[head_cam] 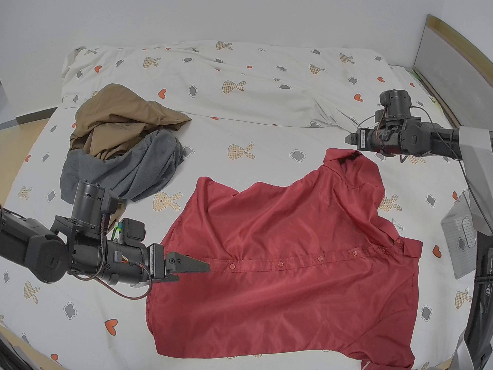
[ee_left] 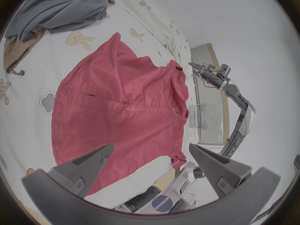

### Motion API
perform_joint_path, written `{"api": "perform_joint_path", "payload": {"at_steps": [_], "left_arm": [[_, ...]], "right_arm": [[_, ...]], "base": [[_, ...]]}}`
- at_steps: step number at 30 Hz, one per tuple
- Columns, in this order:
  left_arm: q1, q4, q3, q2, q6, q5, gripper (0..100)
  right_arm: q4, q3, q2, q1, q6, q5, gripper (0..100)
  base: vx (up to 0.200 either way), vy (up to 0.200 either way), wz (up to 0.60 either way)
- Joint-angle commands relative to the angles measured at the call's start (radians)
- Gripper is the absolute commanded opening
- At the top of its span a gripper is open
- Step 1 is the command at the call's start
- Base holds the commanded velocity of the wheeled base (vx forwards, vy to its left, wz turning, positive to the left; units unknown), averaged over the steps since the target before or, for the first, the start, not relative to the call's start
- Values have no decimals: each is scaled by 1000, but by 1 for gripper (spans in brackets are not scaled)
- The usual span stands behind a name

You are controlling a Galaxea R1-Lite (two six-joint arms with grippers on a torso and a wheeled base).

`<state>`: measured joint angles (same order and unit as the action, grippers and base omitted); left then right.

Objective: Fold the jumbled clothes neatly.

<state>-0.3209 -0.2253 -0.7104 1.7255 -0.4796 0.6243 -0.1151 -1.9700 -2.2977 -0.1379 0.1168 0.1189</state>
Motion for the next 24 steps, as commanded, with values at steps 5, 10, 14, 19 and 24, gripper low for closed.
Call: {"api": "perform_joint_path", "payload": {"at_steps": [5,10,14,19,24], "left_arm": [[0,0,-1,-4,-1,0,100],[0,0,0,-6,-1,0,100],[0,0,0,-3,-1,0,100],[0,0,0,-7,-1,0,100],[0,0,0,-7,-1,0,100]], "right_arm": [[-317,-29,44,244,142,-432,100],[-336,42,30,348,139,-644,100],[-337,56,-25,354,132,-676,100],[-334,77,-82,339,112,-685,100],[-334,109,-103,331,73,-733,100]], "base": [[0,0,0],[0,0,0],[0,0,0],[0,0,0],[0,0,0]]}}
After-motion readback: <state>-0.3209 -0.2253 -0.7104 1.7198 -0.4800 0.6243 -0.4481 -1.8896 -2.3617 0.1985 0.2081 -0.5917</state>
